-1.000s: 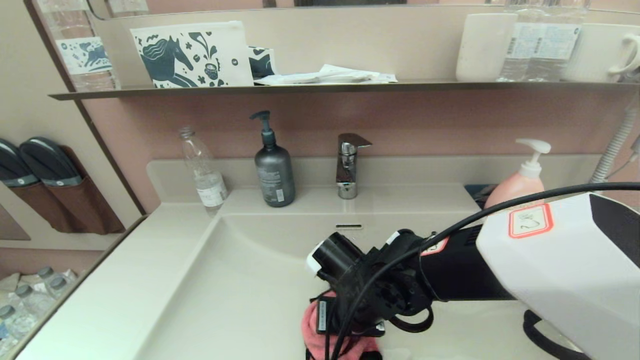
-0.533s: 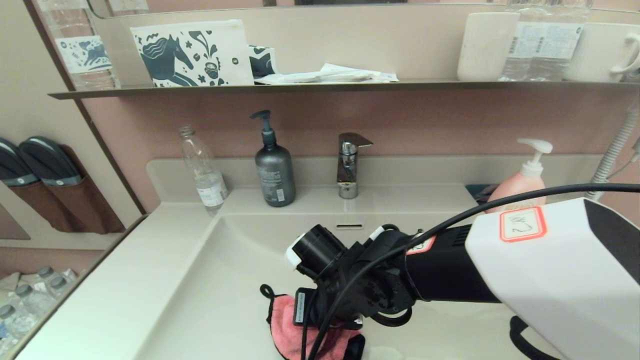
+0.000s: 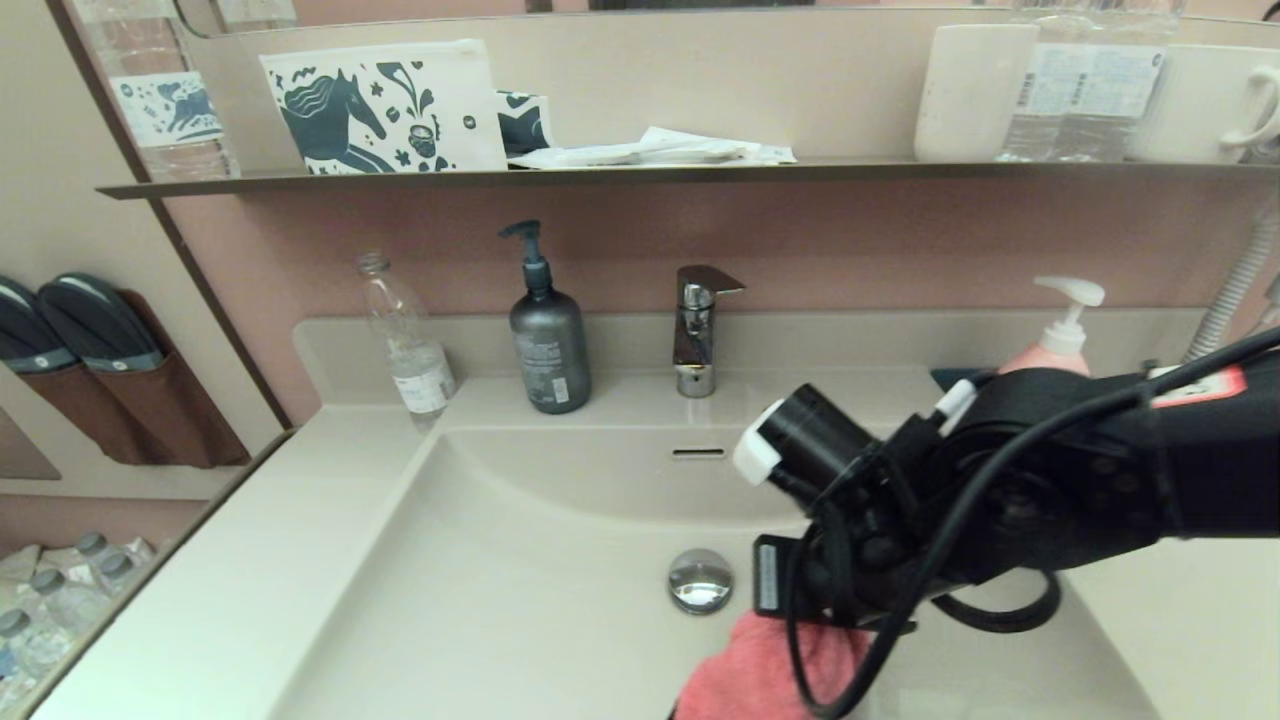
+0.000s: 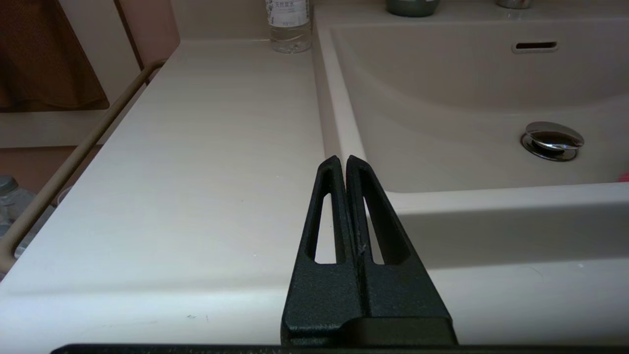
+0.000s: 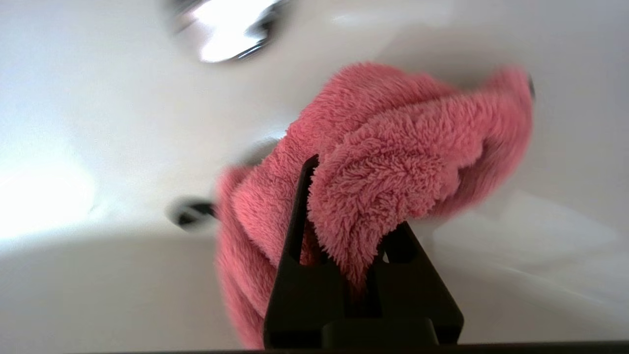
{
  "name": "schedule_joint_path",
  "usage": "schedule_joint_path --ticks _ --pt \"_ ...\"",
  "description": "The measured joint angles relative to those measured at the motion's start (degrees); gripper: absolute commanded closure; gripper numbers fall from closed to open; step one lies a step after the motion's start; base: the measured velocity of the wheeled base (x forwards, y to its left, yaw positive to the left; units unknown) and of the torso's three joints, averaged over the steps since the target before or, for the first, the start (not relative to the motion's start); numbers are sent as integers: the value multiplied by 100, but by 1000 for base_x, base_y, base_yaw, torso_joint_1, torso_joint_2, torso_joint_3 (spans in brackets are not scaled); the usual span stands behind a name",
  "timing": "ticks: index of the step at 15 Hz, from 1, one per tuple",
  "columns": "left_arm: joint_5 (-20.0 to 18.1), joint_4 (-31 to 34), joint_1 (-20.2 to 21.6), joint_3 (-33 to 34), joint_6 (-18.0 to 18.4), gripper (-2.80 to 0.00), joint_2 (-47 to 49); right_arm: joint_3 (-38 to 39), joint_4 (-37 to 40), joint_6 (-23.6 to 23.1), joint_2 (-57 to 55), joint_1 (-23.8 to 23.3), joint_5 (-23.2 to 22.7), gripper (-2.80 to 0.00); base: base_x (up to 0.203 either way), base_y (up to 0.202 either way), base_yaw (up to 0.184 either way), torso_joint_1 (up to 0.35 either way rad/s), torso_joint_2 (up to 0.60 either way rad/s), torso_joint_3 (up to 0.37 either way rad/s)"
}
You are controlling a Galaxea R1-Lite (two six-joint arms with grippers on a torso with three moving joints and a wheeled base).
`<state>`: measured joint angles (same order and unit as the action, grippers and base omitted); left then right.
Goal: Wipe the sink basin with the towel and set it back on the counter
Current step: Wipe the sink
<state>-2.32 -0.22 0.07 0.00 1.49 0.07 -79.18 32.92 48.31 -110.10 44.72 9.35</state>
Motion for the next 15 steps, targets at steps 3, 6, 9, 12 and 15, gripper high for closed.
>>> schedule_joint_path --ticks 3,6,9,12,15 --pt "2 -2 0 0 -1 0 0 323 381 -225 935 -811 120 0 0 0 0 0 0 0" --pt "-2 -2 0 0 -1 0 0 539 488 -664 1737 -1550 145 0 0 0 0 0 0 0" --pt "1 -2 0 0 0 0 0 600 582 -800 2318 -1946 183 0 0 0 0 0 0 0" --pt "1 -2 0 0 0 0 0 551 496 -918 2532 -2107 434 0 0 0 0 0 0 0" --pt "1 -2 0 0 0 0 0 484 -237 -929 2390 -2056 490 0 0 0 0 0 0 0"
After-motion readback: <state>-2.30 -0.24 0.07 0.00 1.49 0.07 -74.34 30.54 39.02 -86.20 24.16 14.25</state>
